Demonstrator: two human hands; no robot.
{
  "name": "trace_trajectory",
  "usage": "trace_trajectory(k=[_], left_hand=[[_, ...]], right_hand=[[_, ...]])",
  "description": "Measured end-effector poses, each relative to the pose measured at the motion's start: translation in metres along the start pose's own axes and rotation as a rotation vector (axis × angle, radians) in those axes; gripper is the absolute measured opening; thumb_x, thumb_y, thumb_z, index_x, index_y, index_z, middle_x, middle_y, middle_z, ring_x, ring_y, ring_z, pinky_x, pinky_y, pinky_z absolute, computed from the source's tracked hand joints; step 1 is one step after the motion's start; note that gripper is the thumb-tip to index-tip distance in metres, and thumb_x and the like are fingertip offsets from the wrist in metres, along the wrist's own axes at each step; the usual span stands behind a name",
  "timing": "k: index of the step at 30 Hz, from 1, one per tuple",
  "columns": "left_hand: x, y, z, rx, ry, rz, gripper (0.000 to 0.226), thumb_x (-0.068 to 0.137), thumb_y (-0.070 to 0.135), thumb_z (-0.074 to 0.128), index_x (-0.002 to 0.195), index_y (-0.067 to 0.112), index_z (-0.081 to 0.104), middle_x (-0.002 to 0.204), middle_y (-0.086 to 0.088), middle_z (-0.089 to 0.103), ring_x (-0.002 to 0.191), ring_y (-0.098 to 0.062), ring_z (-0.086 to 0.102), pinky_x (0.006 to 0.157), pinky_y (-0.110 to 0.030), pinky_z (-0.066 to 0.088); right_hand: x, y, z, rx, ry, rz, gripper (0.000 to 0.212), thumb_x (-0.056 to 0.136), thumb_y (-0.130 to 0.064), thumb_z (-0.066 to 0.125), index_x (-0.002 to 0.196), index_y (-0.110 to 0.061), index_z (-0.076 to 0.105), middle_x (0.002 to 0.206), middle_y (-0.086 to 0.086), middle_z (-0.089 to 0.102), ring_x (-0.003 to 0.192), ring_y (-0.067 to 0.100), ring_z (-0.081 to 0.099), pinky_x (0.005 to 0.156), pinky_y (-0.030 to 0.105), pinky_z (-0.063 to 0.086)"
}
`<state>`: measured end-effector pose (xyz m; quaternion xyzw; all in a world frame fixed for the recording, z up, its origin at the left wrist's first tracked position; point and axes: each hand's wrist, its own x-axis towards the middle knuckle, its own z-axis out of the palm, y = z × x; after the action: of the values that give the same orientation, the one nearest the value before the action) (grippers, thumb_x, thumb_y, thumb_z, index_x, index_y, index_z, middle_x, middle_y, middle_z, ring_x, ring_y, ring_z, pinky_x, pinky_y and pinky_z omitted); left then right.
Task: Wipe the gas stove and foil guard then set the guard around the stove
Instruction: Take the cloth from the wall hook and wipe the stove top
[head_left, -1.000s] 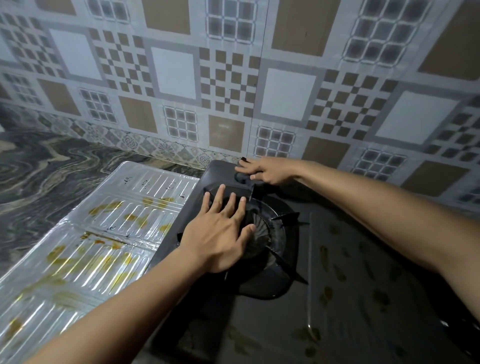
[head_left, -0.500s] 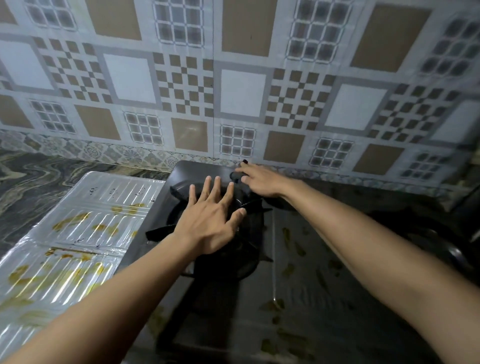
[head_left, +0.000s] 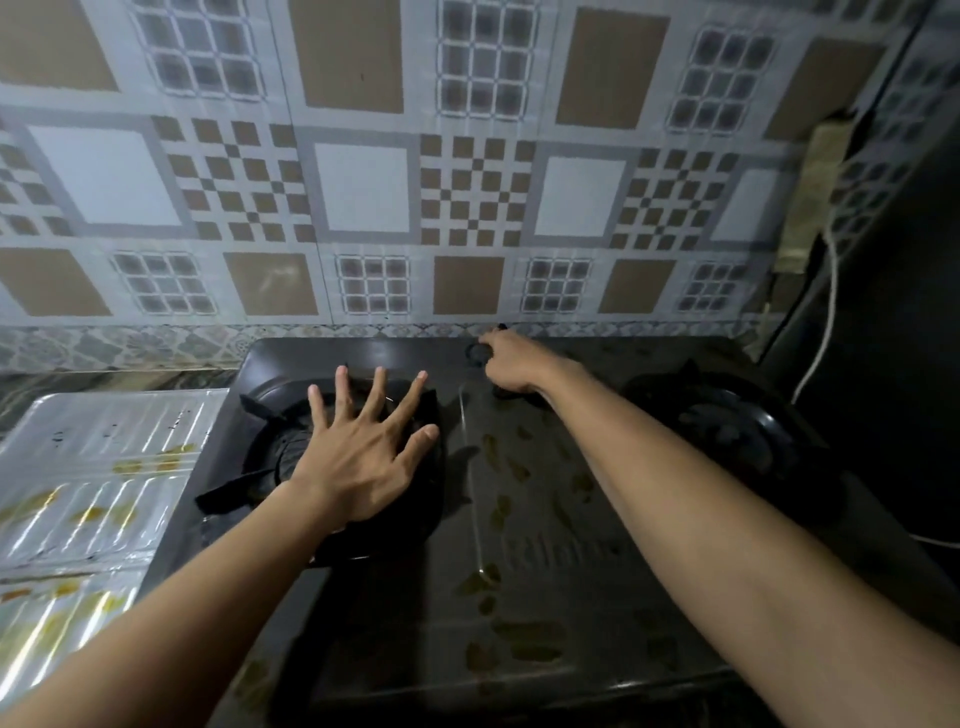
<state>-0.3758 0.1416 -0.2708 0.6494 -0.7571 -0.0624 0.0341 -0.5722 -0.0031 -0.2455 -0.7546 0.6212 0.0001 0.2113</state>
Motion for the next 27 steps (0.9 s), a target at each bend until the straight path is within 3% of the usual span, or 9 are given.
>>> trace_trajectory(k=[4,6,16,20,27], left_hand=[[0.003,0.000,0.005,0.006,-0.019,0.007,0.074,0.080,0.076,-0.007,0.147,0.049,-0.023,0.165,-0.005,-0.011,0.144,-0.042,-0.025,0.112,-0.062,-0.016],[0.004,-0.002,0.008,-0.007,-0.021,0.005,0.071,0.082,0.076,-0.005,0.145,0.051,-0.025,0.165,-0.004,-0.010,0.143,-0.042,-0.028,0.112,-0.064,-0.016],[0.003,-0.002,0.008,-0.044,-0.025,0.009,0.070,0.083,0.074,-0.004,0.146,0.050,-0.023,0.165,-0.007,-0.010,0.141,-0.041,-0.032,0.111,-0.064,-0.017],[0.003,-0.002,0.008,-0.041,-0.032,0.011,0.072,0.082,0.076,-0.004,0.146,0.051,-0.023,0.165,-0.008,-0.010,0.142,-0.041,-0.031,0.113,-0.063,-0.014],[-0.005,-0.004,-0.003,-0.047,-0.098,0.026,0.073,0.084,0.076,0.002,0.147,0.048,-0.022,0.161,-0.005,-0.022,0.140,-0.039,-0.034,0.112,-0.061,-0.018]], right_hand=[[-0.004,-0.002,0.018,-0.071,0.078,-0.007,0.056,0.104,-0.039,0.022,0.156,-0.020,0.018,0.165,0.007,0.009,0.151,0.028,0.006,0.121,0.048,0.007],[-0.006,0.005,0.024,-0.112,0.084,-0.037,0.055,0.105,-0.043,0.018,0.157,-0.028,0.008,0.165,0.005,0.004,0.151,0.025,-0.001,0.121,0.046,0.001],[-0.032,0.077,-0.011,-0.095,0.052,0.117,0.057,0.106,-0.041,0.019,0.157,-0.023,0.002,0.165,0.010,-0.002,0.151,0.028,-0.004,0.121,0.048,0.002],[-0.041,0.076,-0.005,-0.120,0.068,0.179,0.057,0.105,-0.036,0.025,0.155,-0.011,0.011,0.163,0.018,0.002,0.150,0.034,-0.001,0.121,0.051,0.007],[-0.092,0.068,0.017,-0.132,0.085,0.191,0.058,0.107,-0.034,0.021,0.156,-0.008,0.005,0.163,0.021,-0.001,0.150,0.035,-0.003,0.121,0.047,0.002]])
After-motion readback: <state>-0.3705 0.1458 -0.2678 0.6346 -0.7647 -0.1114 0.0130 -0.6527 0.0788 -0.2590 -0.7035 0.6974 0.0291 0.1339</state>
